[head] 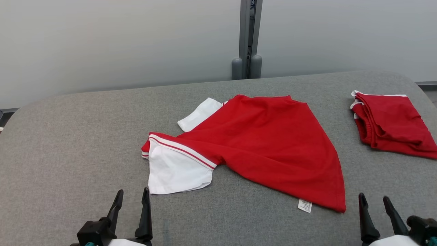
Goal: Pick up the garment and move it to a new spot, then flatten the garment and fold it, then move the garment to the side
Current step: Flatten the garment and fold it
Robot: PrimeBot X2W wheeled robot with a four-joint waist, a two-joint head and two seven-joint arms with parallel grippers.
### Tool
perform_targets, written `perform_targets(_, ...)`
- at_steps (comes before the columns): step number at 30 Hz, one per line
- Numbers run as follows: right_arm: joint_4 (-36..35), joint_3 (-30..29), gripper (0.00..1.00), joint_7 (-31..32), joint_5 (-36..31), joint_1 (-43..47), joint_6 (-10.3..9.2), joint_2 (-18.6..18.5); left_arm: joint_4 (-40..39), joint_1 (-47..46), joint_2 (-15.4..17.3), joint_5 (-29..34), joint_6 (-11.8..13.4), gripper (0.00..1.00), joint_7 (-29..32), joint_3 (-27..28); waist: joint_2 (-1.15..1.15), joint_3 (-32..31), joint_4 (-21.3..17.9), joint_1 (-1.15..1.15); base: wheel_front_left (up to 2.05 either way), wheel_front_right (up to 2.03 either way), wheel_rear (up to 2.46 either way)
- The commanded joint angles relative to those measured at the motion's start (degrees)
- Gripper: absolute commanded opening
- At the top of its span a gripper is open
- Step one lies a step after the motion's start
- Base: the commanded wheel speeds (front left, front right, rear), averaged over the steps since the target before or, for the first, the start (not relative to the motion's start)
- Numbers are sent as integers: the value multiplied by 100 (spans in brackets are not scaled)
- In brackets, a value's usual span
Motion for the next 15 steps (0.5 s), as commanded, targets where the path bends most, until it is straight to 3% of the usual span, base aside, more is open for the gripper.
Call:
perform_targets(1, 202, -58, 100, 4, 132, -21, 2, -25, 16, -71, 19, -21, -20, 100, -27, -3, 0, 17, -3, 0, 0, 0, 0)
perform_targets(10, 1734, 211, 100, 15, 1083, -629, 2, -27, 52, -202, 20, 40, -46, 100, -27, -49, 0, 217, 62, 0, 0, 0, 0)
perform_targets(15, 2245, 534, 100, -18, 1467, -949, 2, -27, 72, -265, 21, 85, -56, 100, -27, -41, 0, 334, 165, 0, 0, 0, 0)
